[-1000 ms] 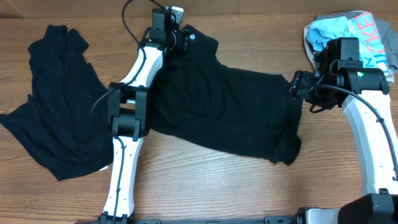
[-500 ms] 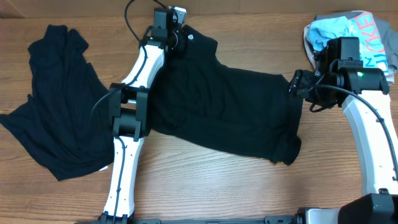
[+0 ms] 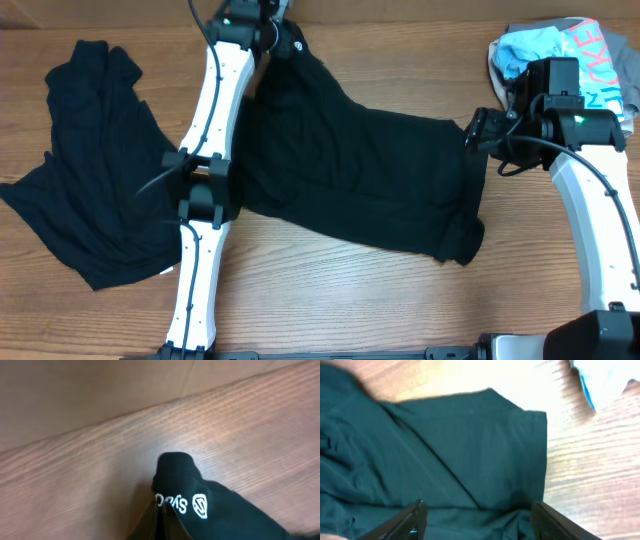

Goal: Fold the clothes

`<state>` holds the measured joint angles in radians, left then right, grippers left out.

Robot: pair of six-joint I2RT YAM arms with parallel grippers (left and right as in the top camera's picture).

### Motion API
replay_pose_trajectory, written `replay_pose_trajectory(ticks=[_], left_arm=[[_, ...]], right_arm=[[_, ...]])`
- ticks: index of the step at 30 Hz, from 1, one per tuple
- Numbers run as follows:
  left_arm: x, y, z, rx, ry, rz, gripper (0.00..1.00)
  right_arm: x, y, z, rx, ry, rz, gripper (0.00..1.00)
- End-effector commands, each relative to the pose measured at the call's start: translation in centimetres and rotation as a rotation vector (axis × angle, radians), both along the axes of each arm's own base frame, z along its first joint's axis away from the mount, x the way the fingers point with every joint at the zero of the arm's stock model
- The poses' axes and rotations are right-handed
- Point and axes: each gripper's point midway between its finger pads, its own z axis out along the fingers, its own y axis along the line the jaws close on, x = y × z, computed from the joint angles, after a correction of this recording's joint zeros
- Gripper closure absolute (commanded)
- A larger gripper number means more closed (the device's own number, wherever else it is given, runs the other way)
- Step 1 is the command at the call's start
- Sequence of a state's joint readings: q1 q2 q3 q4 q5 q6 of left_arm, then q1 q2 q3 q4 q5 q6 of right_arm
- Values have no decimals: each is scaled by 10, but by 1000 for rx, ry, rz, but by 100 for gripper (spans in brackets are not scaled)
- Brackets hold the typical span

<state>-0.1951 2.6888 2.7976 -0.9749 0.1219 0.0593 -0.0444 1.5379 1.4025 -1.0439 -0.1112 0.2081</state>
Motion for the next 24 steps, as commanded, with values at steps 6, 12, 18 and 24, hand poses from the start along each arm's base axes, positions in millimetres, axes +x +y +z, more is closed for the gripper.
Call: replay_pose_trajectory(ticks=[6,12,18,24], left_arm=[[-37,8,52,20,44,1,96],[-49,24,58,61,73,52,96],[-53,57,64,76,90,144,96],[-51,72,67,71,84,169,96]], right_arm=[[48,-7,-49,-39,11,29,29],[76,-23,-98,-107,35,-15,28],[90,-38,-131,-147,52,-61,26],[96,-40,-160,-136,77,-85,26]])
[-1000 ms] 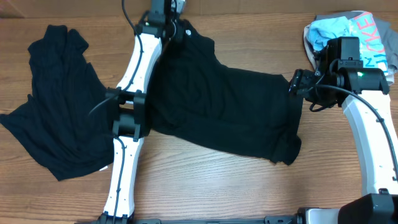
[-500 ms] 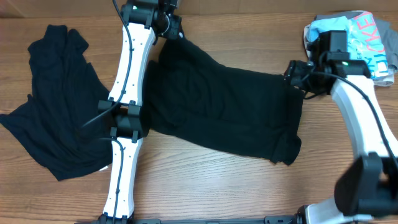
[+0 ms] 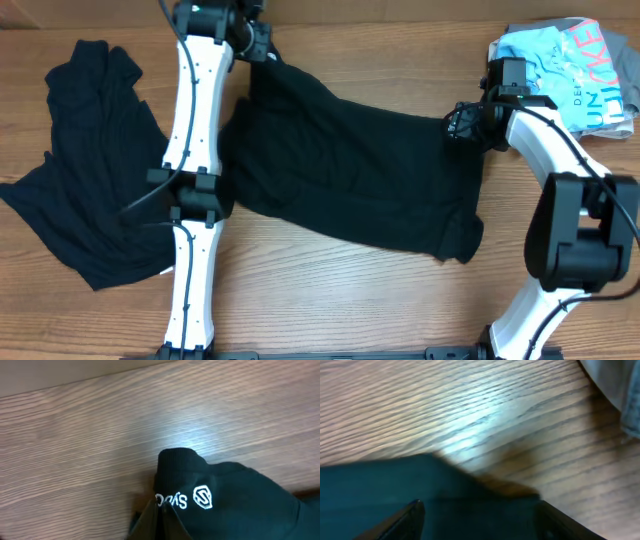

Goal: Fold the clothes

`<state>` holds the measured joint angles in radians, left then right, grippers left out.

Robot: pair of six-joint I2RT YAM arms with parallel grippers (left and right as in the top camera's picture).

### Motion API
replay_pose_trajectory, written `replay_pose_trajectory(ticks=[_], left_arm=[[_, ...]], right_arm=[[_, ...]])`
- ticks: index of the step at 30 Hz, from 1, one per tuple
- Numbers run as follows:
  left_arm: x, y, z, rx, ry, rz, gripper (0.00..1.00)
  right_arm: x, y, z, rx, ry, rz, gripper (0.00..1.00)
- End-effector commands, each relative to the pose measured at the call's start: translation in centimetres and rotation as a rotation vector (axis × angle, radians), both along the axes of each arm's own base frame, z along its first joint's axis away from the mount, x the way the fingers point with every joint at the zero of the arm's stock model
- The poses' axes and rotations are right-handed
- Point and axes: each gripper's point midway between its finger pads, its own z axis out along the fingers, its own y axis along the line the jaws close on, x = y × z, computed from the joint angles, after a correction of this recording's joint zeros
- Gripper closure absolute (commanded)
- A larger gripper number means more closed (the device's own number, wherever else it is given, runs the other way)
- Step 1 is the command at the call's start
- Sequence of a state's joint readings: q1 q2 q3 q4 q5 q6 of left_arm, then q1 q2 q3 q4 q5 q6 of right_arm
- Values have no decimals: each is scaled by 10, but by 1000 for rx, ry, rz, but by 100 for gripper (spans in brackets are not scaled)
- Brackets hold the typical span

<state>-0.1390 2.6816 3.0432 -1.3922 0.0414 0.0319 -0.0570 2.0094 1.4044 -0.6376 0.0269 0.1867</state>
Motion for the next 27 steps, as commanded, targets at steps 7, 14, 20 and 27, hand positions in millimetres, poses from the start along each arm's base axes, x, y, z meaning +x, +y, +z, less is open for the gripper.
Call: replay_pose_trajectory(ticks=[7,14,20,27], left_arm=[[2,13,33,3,-74,39,96],[1,10,33,3,-73,33,96],[1,8,33,2,-73,30,96],[-2,9,31,4,-60,31,96]], right_arm=[[24,2,-21,43,-50,-20,28],[32,11,-23,75,-77,4,31],[24,22,-43,95,-20,27,31],[17,48,-54,97,20,79,48]])
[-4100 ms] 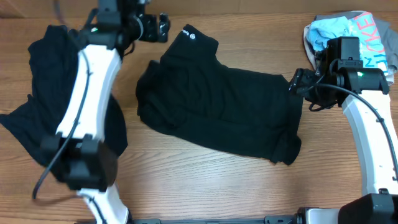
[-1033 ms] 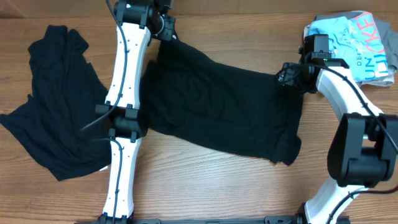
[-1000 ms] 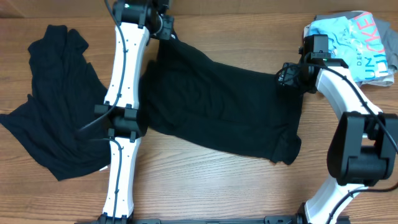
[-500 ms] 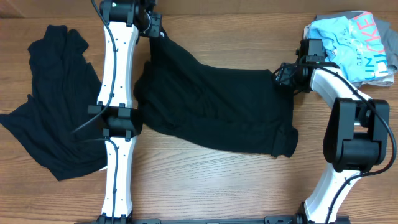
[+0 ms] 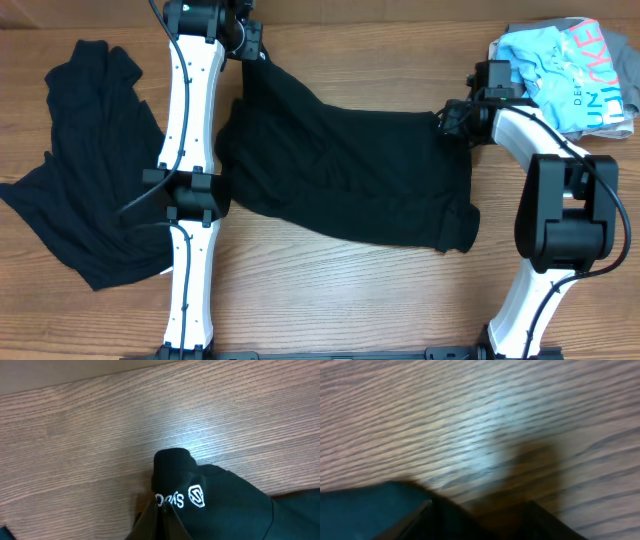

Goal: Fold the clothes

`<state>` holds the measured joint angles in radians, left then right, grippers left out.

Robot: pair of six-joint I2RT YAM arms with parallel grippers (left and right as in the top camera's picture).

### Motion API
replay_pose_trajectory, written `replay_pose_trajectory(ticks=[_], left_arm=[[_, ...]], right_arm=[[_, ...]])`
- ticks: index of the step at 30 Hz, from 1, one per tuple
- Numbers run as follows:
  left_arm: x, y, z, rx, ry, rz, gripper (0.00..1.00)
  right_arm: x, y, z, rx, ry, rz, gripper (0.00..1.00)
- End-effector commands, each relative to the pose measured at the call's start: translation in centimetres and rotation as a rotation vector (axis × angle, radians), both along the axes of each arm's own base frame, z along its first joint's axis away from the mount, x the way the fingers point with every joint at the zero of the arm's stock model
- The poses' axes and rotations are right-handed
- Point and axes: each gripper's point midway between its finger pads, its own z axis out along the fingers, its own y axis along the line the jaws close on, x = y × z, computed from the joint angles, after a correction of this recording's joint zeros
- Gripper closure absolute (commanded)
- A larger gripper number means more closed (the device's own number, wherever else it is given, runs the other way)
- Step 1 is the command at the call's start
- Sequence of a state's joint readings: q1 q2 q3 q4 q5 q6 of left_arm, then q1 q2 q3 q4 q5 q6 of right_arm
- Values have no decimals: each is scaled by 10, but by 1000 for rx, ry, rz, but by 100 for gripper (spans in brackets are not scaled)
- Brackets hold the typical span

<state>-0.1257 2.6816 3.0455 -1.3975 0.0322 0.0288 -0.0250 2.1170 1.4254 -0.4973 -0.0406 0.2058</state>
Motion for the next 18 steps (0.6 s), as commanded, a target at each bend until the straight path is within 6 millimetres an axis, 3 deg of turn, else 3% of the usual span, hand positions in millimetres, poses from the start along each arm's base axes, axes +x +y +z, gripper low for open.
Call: replay_pose_trajectory(ticks=[1,7,12,18], left_arm=[[-3,-1,31,-1,-59,10,96],[-2,-1,31,-1,-62,10,96],[2,3,33,-3,-79,18,96],[-3,14,33,-1,-57,35,96]], right_arm=[[-13,24,-26,25,79,43,53],[-8,13,-21,11,67,-2,77],[6,-11,5,12,51,-49,92],[8,-34,47,16,89,-94,96]])
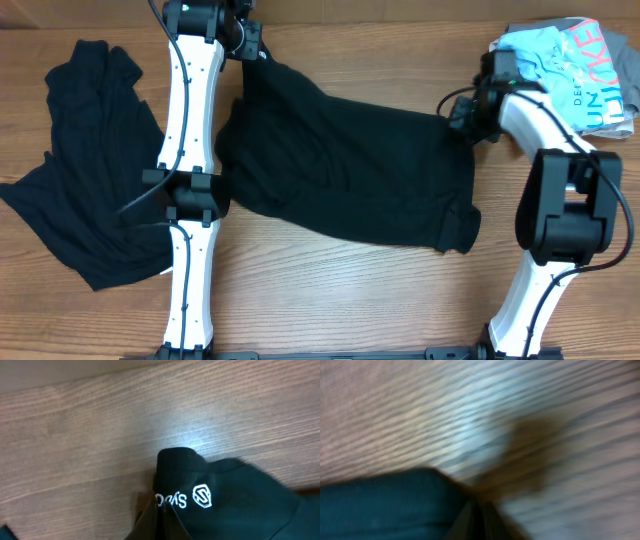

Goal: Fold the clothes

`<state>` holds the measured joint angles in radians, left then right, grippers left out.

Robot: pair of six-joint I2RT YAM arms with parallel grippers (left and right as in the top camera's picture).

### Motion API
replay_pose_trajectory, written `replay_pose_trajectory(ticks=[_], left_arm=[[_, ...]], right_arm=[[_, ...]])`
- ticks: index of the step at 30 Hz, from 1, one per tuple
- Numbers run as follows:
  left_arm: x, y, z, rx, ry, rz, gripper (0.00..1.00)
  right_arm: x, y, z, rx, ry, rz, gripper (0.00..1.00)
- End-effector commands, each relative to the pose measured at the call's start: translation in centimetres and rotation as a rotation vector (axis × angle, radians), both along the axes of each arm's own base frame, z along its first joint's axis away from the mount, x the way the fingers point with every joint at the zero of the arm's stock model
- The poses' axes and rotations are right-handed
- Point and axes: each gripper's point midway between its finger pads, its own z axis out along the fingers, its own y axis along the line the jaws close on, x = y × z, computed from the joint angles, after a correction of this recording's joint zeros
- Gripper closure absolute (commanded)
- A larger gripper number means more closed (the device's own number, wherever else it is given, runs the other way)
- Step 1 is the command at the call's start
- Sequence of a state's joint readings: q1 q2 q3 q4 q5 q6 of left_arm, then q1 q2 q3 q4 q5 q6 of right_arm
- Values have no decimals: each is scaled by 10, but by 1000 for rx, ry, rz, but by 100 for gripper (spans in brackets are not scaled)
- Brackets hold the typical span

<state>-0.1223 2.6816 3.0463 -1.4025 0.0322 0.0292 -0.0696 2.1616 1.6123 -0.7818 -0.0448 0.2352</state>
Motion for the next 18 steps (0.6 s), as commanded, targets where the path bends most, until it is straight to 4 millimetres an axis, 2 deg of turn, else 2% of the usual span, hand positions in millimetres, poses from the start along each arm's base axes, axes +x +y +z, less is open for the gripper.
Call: replay_pose_trajectory(ticks=[1,5,9,13,18], left_arm=[[-5,12,34,0,-54,32,96],[-17,14,42,2,-32,33,96],[-35,14,57,-7,-8,25,96],[-53,13,65,-14,28,19,96],[-72,11,57,-27,112,8,96]], right_arm=[[15,-14,41,-8,-40,-26,96],[1,-13,71,2,24,-23,96],[-23,-10,96,10,114,-23,96],[-46,-8,103,17,204,-18,96],[-67,-6,103,24,286,-18,96]])
